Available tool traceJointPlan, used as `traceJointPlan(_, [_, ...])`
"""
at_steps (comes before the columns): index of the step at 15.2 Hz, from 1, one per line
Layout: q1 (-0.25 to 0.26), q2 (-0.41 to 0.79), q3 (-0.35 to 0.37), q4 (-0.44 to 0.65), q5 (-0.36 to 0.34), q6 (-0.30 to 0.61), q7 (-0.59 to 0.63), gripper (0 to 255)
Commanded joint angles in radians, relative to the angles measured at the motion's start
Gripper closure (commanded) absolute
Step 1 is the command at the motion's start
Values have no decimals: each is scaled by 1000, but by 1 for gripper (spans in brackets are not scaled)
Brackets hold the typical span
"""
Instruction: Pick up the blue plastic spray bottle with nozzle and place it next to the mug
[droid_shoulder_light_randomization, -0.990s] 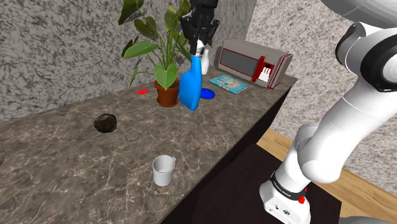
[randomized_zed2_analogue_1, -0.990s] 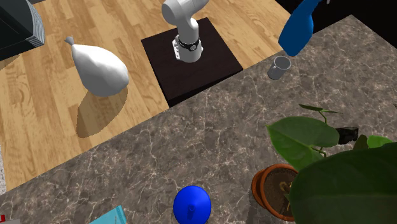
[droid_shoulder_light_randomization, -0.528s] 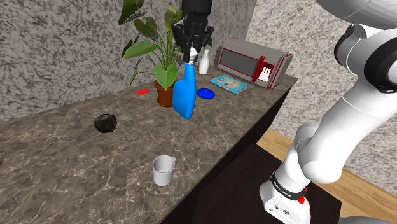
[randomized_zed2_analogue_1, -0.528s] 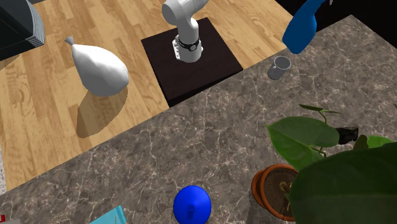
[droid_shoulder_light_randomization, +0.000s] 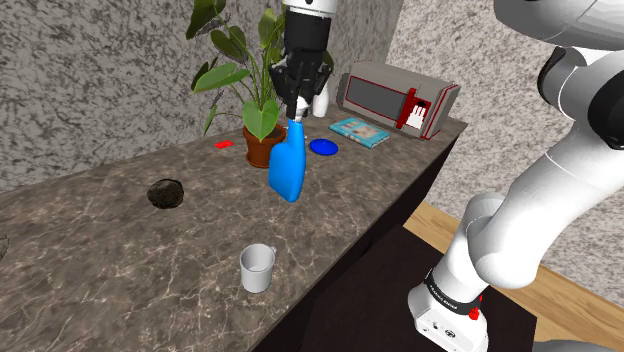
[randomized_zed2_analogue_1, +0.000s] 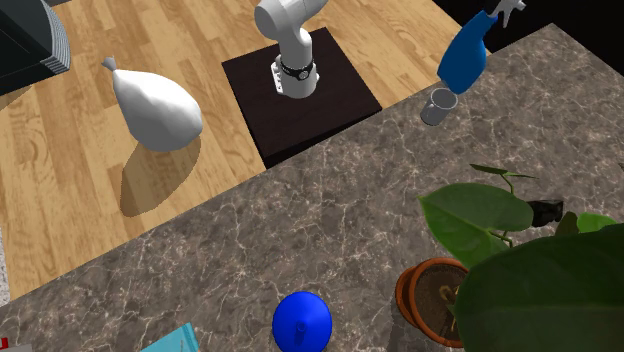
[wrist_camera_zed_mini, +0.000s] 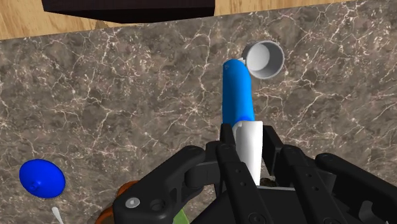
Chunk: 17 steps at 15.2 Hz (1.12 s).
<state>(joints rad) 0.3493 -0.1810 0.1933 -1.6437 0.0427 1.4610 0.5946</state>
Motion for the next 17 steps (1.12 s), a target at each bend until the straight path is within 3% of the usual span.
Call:
traceJointPlan(1, [0,-7,-1,-37,1,30,-3,255])
traceJointPlan(17, [3,-55,0,-304,10,251,-12,255])
